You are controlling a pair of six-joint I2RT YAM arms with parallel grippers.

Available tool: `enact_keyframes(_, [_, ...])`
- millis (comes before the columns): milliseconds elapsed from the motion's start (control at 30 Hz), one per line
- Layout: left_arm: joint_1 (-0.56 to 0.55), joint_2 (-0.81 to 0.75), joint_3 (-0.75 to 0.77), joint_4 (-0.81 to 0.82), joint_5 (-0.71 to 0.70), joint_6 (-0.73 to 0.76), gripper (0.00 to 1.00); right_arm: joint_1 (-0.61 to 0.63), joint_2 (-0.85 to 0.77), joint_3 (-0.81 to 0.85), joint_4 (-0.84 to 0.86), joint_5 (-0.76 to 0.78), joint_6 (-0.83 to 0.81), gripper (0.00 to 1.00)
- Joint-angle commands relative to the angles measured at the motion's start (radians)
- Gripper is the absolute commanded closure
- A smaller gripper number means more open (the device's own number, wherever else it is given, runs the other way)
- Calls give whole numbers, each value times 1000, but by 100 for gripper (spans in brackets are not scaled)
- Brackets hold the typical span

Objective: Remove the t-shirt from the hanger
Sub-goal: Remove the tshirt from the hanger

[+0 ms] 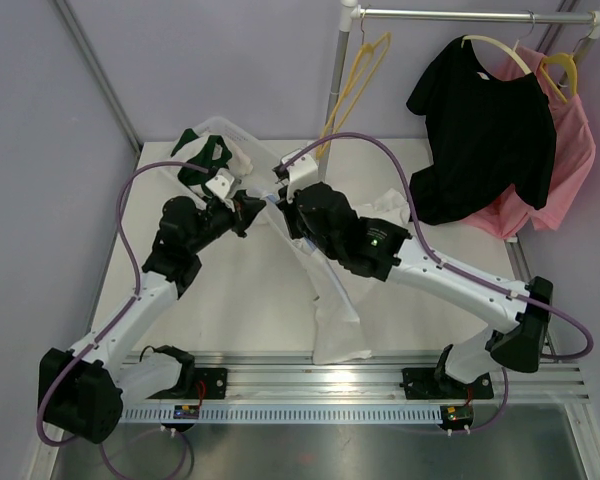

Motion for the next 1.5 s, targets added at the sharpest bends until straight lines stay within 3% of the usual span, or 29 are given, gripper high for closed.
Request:
enact_keyframes(0, [2,-69,30,23,-4,32,100,9,59,158,-86,85,23,100])
enact_keyframes(400, [1,-201,171,-140,-42,67,100,20,277,753,-637,129,63,100])
enact_keyframes(533, [-4,-212,280,-178,-47,59,100,22,333,886,-697,152,43,100])
enact_keyframes(667, [-5,-130,444,-328,-27,44,100,29,387,1046,-729,172,17,100])
enact_keyframes(733, [-9,-127,463,-310,-28,3,100,29,418,1093,-743,200,11,100])
enact_keyframes(900, [-64,-103,516,-353,-48,0,100,35,423,1081,-705,218,17,100])
enact_keyframes(1233, [-231,-126,418,-345,-71,32,100,42,328,829,-486,261,20,100])
enact_keyframes(1467, [-326,-112,336,-356,-105,64,97,52,162,533,-155,315,-38,100])
